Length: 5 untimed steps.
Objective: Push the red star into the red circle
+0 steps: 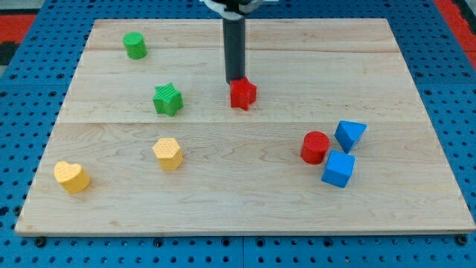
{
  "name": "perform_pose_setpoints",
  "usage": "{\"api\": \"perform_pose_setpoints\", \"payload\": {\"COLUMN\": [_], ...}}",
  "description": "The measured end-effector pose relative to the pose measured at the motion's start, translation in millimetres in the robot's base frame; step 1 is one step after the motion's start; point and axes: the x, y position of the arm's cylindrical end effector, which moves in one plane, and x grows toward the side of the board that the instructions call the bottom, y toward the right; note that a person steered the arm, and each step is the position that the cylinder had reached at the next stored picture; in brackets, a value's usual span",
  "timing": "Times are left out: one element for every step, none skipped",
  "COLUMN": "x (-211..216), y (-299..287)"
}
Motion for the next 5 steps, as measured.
{"api": "perform_pose_setpoints", "payload": {"x": [50.8, 55.6, 51.1, 96.6, 108.0], "y": [49.1, 55.2, 14.6, 18.7, 53.4]}}
